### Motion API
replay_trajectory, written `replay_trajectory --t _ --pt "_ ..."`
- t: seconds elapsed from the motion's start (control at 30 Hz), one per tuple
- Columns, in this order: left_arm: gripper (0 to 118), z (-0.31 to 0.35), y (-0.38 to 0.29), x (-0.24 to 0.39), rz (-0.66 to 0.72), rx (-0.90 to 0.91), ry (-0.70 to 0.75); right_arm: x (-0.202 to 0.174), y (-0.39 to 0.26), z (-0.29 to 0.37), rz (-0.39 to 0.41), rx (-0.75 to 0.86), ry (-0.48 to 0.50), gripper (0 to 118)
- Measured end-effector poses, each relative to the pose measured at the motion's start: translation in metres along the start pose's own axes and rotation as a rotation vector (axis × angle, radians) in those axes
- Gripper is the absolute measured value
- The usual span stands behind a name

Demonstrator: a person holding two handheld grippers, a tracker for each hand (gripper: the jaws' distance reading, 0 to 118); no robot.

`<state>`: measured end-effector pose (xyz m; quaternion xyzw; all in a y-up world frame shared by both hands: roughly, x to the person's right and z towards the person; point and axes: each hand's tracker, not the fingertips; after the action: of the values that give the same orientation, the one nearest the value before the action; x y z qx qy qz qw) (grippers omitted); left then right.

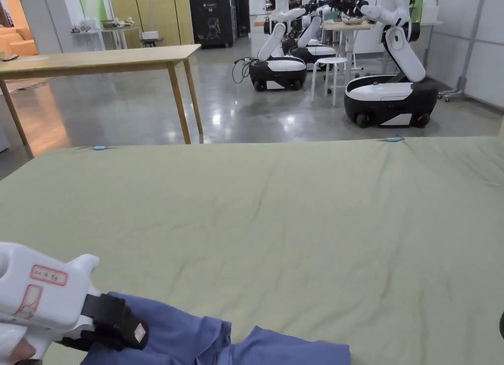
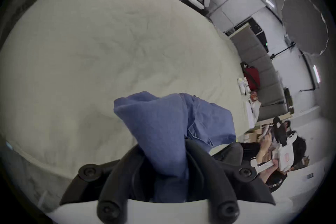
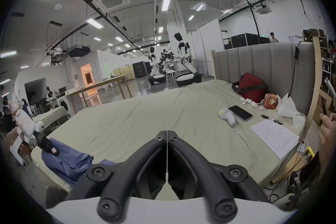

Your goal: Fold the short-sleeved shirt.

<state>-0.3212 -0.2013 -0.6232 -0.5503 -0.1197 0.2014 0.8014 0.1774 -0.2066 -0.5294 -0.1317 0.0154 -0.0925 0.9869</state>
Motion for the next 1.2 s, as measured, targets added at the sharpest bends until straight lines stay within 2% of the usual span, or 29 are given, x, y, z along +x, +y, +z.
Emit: replay_trajectory --t 0.13,0.3,0.47,0.5,0.53,0.57,0.6,0.67,0.77,0.87,0.9,0.93,1.0,1.03,1.1,1.2 --pt "15 -0.019 0.003 0.064 -0.024 -0.03 -0.004 -0.002 -0.001 0.005 0.001 -0.003 0.003 1" --pt "15 -0.064 -0.001 0.146 -0.149 -0.074 0.035 -0.001 -0.001 0.008 0.003 -0.011 0.0 1" --pt "15 -0.136 0.008 0.187 -0.184 -0.117 0.026 0.004 -0.001 0.011 -0.011 -0.015 -0.008 1" --pt "19 -0.15 0.006 0.194 -0.181 -0.121 0.028 0.005 -0.001 0.013 -0.012 -0.015 -0.012 1" --pt "40 -0.162 0.005 0.199 -0.192 -0.127 0.032 0.006 0.0 0.014 -0.012 -0.015 -0.014 1" --pt "91 -0.175 0.002 0.205 -0.224 -0.13 0.023 0.008 0.0 0.014 -0.01 -0.016 -0.016 1" --pt "109 -0.186 0.0 0.207 -0.214 -0.13 0.005 0.009 0.0 0.015 -0.006 -0.018 -0.023 1" --pt "105 -0.191 -0.004 0.212 -0.218 -0.146 -0.052 0.012 0.001 0.017 -0.002 -0.022 -0.031 1" --pt "105 -0.176 -0.005 0.21 -0.235 -0.094 -0.068 0.021 -0.001 0.018 0.001 -0.023 -0.046 1" --pt "100 -0.147 -0.005 0.197 -0.204 -0.03 -0.184 0.028 -0.006 0.012 -0.012 -0.028 -0.057 1" --pt "93 -0.138 -0.005 0.19 -0.175 0.01 -0.237 0.029 -0.007 0.01 -0.021 -0.031 -0.056 1" --pt "81 -0.131 -0.005 0.185 -0.153 0.028 -0.263 0.029 -0.008 0.008 -0.029 -0.033 -0.053 1" --pt "33 -0.124 -0.005 0.171 -0.102 0.069 -0.307 0.028 -0.011 0.004 -0.035 -0.041 -0.048 1" --pt "14 -0.126 -0.004 0.166 -0.089 0.074 -0.321 0.027 -0.011 0.003 -0.036 -0.045 -0.046 1" --pt "12 -0.14 -0.003 0.157 -0.061 0.053 -0.38 0.025 -0.014 0.0 -0.04 -0.053 -0.038 1" --pt "12 -0.18 -0.007 0.147 0.019 -0.072 -0.505 0.024 -0.017 0.0 -0.046 -0.065 -0.024 1"
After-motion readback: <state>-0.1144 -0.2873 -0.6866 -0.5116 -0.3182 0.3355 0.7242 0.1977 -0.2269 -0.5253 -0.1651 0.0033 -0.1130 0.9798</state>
